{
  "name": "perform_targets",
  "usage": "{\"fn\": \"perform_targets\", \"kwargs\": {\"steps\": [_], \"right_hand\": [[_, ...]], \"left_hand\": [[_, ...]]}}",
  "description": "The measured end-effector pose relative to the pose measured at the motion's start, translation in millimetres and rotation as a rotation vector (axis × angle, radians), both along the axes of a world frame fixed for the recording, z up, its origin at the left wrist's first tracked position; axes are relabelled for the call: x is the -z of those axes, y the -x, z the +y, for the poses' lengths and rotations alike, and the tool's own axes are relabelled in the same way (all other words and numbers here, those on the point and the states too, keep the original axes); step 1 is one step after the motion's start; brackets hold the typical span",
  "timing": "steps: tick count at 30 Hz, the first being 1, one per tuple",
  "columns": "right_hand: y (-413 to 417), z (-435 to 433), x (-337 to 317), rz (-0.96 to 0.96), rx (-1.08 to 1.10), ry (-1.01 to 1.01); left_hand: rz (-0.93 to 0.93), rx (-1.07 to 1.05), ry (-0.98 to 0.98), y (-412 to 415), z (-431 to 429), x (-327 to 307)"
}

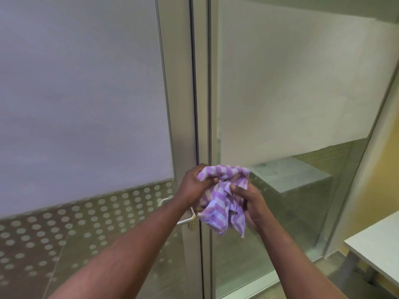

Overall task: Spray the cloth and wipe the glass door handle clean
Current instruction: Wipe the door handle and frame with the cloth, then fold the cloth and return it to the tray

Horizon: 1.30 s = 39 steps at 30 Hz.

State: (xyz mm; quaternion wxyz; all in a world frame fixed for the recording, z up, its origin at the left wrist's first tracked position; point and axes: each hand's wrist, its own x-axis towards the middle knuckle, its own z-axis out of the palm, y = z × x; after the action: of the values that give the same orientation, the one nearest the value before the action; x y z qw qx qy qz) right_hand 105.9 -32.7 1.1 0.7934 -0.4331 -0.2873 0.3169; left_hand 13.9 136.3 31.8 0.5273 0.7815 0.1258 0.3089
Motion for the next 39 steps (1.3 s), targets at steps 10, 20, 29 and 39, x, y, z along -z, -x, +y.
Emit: {"fn": "perform_targets", "kwargs": {"steps": [10,20,29,39], "right_hand": [[-20,-38,-22,-0.267,0.404,0.167],[-54,-94,-28,-0.228,0.409,0.243],[-111,-172,-21,-0.025,0.698,0.219],[-201,-304,2,0.055,0.82,0.442]], "left_hand": [[0.029,0.142,-0.272,-30,-15,-30],[-0.055,0.237,0.065,-87,-66,-40],[0.184,0.419,0.391,-152,-140,-11],[0.249,0.507,0.345,-237,-254,10]]}}
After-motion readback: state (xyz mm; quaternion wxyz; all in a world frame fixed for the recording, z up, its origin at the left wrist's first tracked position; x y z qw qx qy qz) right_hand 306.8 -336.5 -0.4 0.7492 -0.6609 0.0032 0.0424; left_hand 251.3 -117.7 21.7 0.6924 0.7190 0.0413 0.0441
